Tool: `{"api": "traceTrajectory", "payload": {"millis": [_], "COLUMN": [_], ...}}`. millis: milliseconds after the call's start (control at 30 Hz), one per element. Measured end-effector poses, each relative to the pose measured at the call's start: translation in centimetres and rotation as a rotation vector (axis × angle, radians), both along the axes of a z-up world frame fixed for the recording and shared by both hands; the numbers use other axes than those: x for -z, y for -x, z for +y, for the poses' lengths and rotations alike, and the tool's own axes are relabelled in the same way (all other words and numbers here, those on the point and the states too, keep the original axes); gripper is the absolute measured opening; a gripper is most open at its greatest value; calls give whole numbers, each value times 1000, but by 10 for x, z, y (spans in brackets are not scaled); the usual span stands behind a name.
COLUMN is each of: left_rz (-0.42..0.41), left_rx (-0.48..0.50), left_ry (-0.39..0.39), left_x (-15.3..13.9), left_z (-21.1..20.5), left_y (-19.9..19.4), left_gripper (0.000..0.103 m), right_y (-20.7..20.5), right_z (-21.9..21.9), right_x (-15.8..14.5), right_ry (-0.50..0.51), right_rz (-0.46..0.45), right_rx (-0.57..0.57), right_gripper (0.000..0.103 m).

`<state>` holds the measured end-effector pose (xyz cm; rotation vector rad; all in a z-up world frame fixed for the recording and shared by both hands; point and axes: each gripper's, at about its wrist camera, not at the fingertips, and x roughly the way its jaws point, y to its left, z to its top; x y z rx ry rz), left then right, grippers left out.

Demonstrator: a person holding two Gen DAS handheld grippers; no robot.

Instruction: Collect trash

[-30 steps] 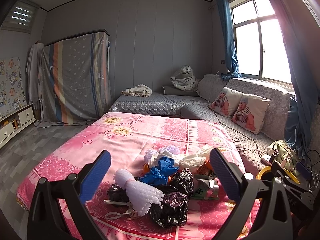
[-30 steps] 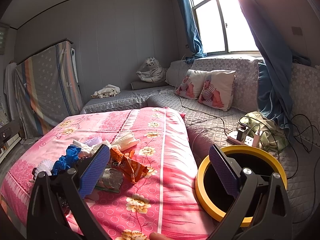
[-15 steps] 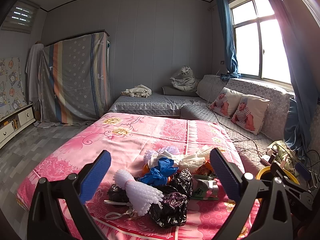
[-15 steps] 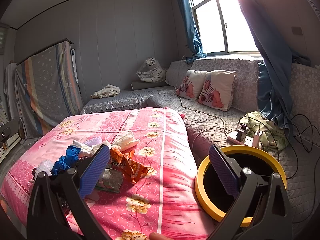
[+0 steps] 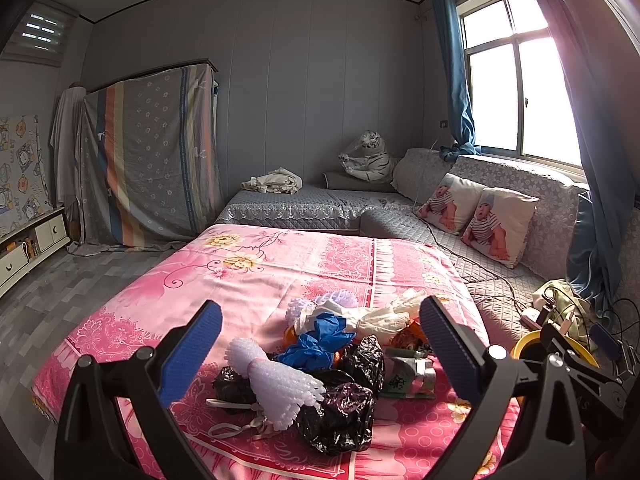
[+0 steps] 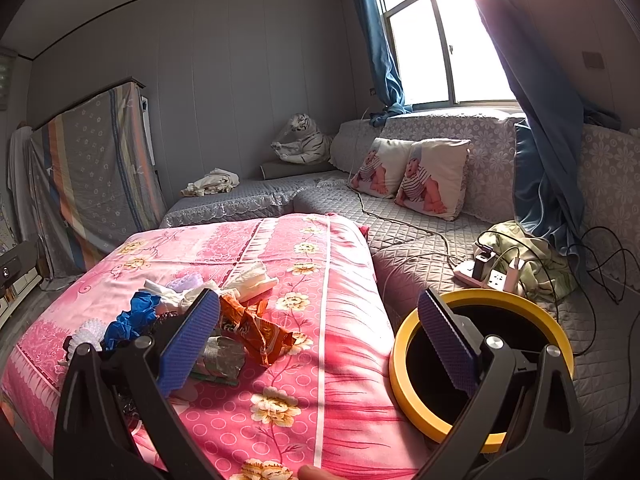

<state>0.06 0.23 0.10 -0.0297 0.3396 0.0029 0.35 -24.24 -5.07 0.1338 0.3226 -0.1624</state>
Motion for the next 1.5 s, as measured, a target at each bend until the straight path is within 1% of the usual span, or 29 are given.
{"api": "traceTrajectory", "payload": {"millis": [333,533,700,800,867,967,1033,1100,1133,1167,1200,1267,1300,1367,1400,1433,1500], "left_rz": [4,11,11,-5,-2,9,13,34,50,69,84,112,125,146,161,177,207], "left_rx": [1,-1,1,21,47,59,42,42,51,63,74,85,112,186,221,237,225], "left_ry": [4,42,34,9,-3,-8,-8,-13,-24,-46,-75,-116,-112,-58,-29,-16,-51], "left_x": [-1,0,2,2,2,3,5,10,13,17,20,30,35,47,51,57,67], "left_z": [-2,4,6,7,11,24,35,45,49,51,53,57,60,70,75,74,73], "left_y": [-1,-2,-4,-7,-12,-20,-25,-32,-35,-38,-41,-45,-46,-47,-48,-49,-53], "left_gripper": [96,96,96,96,96,96,96,96,96,96,96,96,96,96,96,96,96], "right_y": [0,0,0,-1,-4,-16,-31,-47,-55,-62,-67,-75,-78,-80,-82,-84,-88], "right_z": [-1,-1,-4,-8,-15,-27,-36,-43,-45,-46,-45,-37,-32,-23,-18,-13,-8], "right_x": [-1,0,1,1,2,1,4,11,15,19,22,25,26,26,27,27,29], "right_ry": [-3,-2,-6,-12,-45,-138,-210,-308,-351,-372,-372,-304,-266,-207,-171,-139,-123], "right_rz": [0,0,5,8,10,14,62,123,149,179,203,221,216,207,210,212,214], "right_rx": [1,0,8,16,5,-72,-155,-237,-279,-305,-319,-324,-335,-377,-379,-378,-406], "right_gripper": [95,95,95,95,95,95,95,95,95,95,95,95,95,95,95,95,95]}}
